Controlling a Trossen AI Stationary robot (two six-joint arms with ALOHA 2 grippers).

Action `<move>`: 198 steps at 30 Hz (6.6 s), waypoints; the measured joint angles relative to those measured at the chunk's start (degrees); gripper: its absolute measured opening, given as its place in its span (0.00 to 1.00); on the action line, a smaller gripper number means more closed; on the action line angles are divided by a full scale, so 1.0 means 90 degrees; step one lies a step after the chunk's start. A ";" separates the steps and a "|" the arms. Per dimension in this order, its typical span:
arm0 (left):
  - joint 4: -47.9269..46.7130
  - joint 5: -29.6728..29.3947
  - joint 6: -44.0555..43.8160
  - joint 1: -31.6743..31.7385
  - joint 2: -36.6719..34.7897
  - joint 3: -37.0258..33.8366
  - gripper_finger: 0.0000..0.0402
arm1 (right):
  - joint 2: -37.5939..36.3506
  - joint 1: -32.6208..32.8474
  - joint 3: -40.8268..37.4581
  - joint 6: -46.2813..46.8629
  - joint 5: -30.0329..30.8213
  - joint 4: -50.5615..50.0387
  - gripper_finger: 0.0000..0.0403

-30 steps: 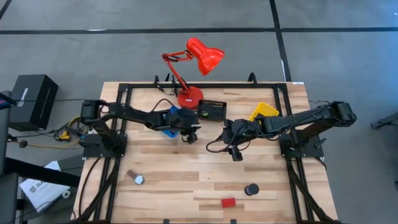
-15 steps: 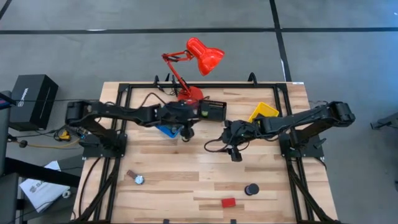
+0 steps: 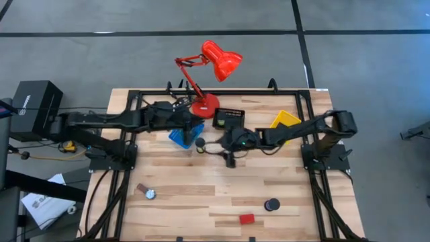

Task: Pick & Place Office items
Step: Put the yellow hourglass into the black bin

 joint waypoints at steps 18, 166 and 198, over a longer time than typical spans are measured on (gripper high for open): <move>-0.0150 -0.1788 0.0317 0.0000 -0.1012 -0.0764 0.01 | 0.1808 -0.0431 0.1990 -0.0355 0.0093 -0.0221 0.60; -0.0139 -0.0204 0.0288 -0.0007 -0.1841 -0.1507 0.01 | 0.2069 -0.0577 0.2401 0.0362 -0.0469 -0.0625 0.52; -0.0129 -0.0205 0.0288 -0.0007 -0.1841 -0.1504 0.01 | -0.3125 -0.1329 -0.1009 0.0434 0.1345 -0.1956 0.52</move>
